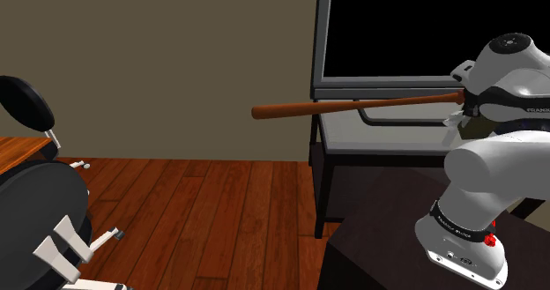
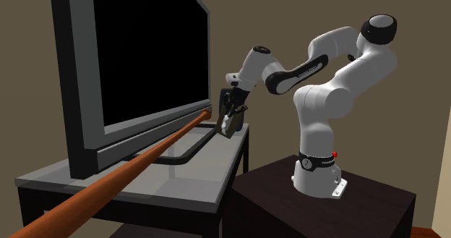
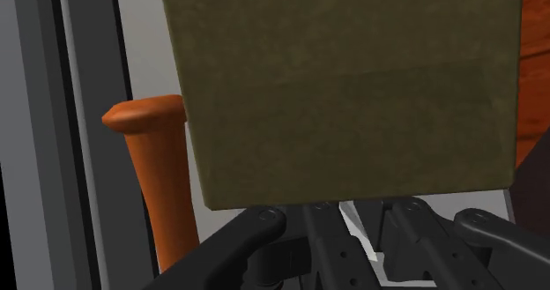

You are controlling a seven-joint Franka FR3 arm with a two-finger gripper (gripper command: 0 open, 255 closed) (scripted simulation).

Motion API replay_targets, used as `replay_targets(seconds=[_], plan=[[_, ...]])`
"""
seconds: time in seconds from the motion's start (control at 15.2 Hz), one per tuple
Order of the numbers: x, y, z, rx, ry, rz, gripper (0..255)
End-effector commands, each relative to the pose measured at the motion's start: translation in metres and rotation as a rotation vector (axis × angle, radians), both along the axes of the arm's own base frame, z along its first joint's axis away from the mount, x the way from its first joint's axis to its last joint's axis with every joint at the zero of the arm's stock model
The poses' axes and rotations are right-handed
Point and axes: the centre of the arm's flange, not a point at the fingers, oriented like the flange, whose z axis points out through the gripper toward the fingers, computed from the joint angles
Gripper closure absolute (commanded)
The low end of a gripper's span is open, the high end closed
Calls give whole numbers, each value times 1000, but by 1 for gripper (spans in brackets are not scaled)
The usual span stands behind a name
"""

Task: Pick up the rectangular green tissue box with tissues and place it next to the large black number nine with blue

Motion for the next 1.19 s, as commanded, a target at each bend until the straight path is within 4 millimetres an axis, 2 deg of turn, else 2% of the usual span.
replay_targets(seconds=[0.0, 0.33, 0.4, 0.66, 0.73, 0.99, 1.12], plan=[[-13, 1, -15, 48, 83, -60, 255], [-13, 1, -15, 48, 83, -60, 255], [-18, 4, -15, 50, 82, -59, 0], [-14, 5, -26, 47, 82, -59, 0], [-13, 1, -15, 48, 83, -60, 0], [-9, 28, 27, 48, 83, -60, 0], [-9, 28, 27, 48, 83, -60, 0]])
